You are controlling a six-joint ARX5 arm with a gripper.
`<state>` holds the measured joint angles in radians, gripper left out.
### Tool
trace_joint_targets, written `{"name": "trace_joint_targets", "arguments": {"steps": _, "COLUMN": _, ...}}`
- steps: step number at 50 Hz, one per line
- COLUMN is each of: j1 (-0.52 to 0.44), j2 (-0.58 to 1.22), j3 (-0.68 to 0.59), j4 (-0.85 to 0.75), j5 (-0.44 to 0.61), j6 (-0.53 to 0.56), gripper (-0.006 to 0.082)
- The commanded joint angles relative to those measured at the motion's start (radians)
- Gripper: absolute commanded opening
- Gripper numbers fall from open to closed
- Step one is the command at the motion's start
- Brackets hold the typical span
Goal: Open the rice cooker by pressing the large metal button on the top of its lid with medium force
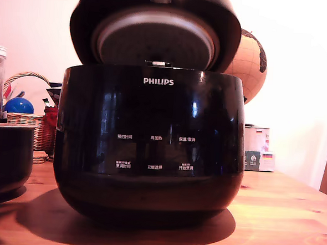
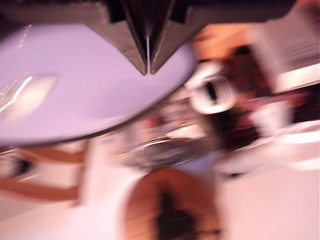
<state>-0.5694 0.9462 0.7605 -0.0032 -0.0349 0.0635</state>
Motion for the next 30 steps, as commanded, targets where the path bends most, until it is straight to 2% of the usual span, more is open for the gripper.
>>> {"name": "trace_joint_targets", "arguments": {"steps": 1, "j1": 0.039, "j2": -0.037, "j3": -0.024, "j4": -0.002, "j5": -0.028, "j6": 0.024, "gripper": -0.0021}}
{"name": "trace_joint_targets", "arguments": {"steps": 15, "j1": 0.196, "j2": -0.154, "j3": -0.024, "j4": -0.027, "j5": -0.060, "j6": 0.027, "gripper": -0.0021}}
{"name": "trace_joint_targets", "arguments": {"steps": 30, "j1": 0.229, "j2": -0.169, "j3": -0.024, "j4": -0.026, "j5": -0.059, "j6": 0.027, "gripper": -0.0021}}
